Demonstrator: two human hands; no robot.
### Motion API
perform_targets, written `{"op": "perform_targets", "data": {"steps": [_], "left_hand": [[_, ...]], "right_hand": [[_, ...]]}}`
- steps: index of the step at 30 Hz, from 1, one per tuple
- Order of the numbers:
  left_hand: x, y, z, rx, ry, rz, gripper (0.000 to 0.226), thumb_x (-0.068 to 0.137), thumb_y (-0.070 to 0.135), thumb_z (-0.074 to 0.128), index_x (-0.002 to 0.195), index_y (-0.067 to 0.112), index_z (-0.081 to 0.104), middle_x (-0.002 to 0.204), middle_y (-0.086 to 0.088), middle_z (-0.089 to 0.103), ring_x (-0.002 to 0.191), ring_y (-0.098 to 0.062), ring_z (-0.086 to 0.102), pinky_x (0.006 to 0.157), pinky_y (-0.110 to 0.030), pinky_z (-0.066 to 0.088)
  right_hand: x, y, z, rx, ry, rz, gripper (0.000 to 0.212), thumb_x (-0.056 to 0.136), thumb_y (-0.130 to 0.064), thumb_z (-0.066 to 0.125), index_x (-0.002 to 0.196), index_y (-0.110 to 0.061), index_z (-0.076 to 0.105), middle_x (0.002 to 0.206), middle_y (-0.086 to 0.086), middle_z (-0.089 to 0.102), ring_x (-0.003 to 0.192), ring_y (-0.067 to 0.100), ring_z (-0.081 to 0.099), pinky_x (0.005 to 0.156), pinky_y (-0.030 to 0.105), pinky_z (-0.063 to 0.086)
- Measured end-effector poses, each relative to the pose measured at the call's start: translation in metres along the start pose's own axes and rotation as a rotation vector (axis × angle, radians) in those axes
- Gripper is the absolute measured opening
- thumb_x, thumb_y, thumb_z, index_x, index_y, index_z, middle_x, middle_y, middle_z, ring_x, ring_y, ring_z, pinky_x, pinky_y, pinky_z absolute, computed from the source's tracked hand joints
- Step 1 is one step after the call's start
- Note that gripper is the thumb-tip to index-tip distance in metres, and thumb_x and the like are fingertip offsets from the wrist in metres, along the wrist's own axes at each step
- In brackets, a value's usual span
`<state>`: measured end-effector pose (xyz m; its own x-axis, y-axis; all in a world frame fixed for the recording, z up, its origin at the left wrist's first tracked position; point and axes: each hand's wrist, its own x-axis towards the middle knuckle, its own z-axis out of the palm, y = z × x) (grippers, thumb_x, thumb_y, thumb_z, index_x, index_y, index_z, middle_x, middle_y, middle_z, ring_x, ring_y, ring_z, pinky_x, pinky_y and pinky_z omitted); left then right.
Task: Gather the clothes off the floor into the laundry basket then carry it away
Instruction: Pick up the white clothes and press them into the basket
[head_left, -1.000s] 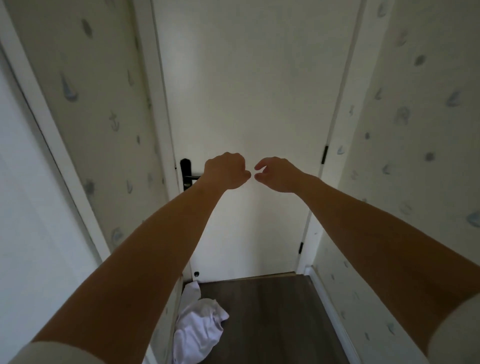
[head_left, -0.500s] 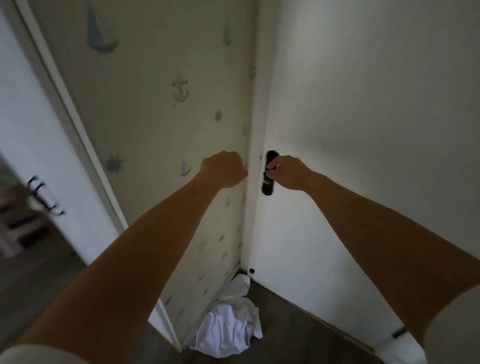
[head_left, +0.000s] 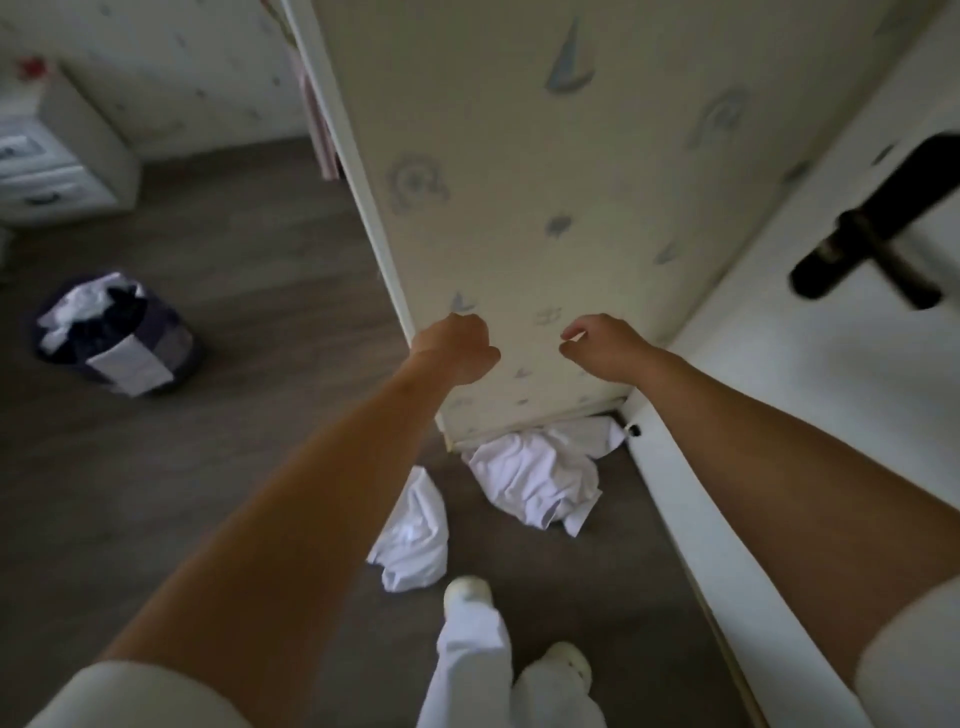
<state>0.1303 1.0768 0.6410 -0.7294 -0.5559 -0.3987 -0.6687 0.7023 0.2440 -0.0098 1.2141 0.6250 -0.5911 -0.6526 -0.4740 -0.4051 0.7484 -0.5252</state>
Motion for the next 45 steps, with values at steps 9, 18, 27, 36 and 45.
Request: {"op": "perform_targets", "data": {"steps": [9, 18, 27, 36, 45], "left_hand": [[0.085, -0.093, 0.207, -0.080, -0.127, -0.206, 0.031, 0.088, 0.028, 0.047, 0.109, 0.014, 0.065, 0.113, -0.007, 0.067, 0.099, -0.029, 0.064, 0.078, -0.034, 0.046], [0.200, -0.207, 0.455, -0.102, -0.144, -0.357, 0.039, 0.093, 0.035, 0.045, 0.122, 0.014, 0.060, 0.130, -0.010, 0.057, 0.118, -0.032, 0.054, 0.094, -0.043, 0.049], [0.251, -0.287, 0.645, -0.151, -0.324, -0.661, 0.130, 0.068, 0.070, 0.069, 0.146, 0.035, -0.028, 0.150, -0.016, -0.042, 0.141, -0.048, -0.027, 0.110, -0.073, 0.005], [0.225, -0.309, 0.687, -0.098, -0.177, -0.429, 0.082, 0.086, 0.010, 0.064, 0.145, 0.040, 0.016, 0.149, -0.008, 0.004, 0.134, -0.040, 0.025, 0.107, -0.053, 0.037], [0.251, -0.263, 0.643, -0.199, -0.130, -0.191, 0.042, 0.089, 0.010, 0.062, 0.130, 0.016, 0.054, 0.130, -0.011, 0.049, 0.115, -0.032, 0.055, 0.100, -0.038, 0.046]], "right_hand": [[0.122, 0.115, 0.168, -0.007, -0.127, 0.087, 0.045, 0.089, -0.034, 0.057, 0.130, -0.017, 0.055, 0.134, 0.007, 0.056, 0.120, 0.026, 0.054, 0.089, 0.029, 0.040], [0.266, 0.260, 0.355, -0.025, -0.145, 0.115, 0.079, 0.077, -0.048, 0.072, 0.144, -0.025, 0.037, 0.149, 0.011, 0.034, 0.134, 0.032, 0.038, 0.109, 0.043, 0.036], [0.364, 0.361, 0.478, -0.194, -0.106, 0.282, 0.136, 0.054, -0.063, 0.082, 0.145, -0.049, -0.018, 0.159, 0.004, -0.024, 0.146, 0.040, -0.016, 0.114, 0.065, 0.012], [0.372, 0.381, 0.536, -0.075, -0.085, 0.353, 0.144, 0.051, -0.061, 0.085, 0.150, -0.032, -0.016, 0.162, 0.004, 0.000, 0.148, 0.034, 0.011, 0.116, 0.057, 0.020], [0.373, 0.383, 0.556, -0.086, 0.139, 0.442, 0.052, 0.097, -0.038, 0.041, 0.143, -0.016, 0.033, 0.146, 0.021, 0.039, 0.128, 0.042, 0.043, 0.101, 0.054, 0.041]]}}
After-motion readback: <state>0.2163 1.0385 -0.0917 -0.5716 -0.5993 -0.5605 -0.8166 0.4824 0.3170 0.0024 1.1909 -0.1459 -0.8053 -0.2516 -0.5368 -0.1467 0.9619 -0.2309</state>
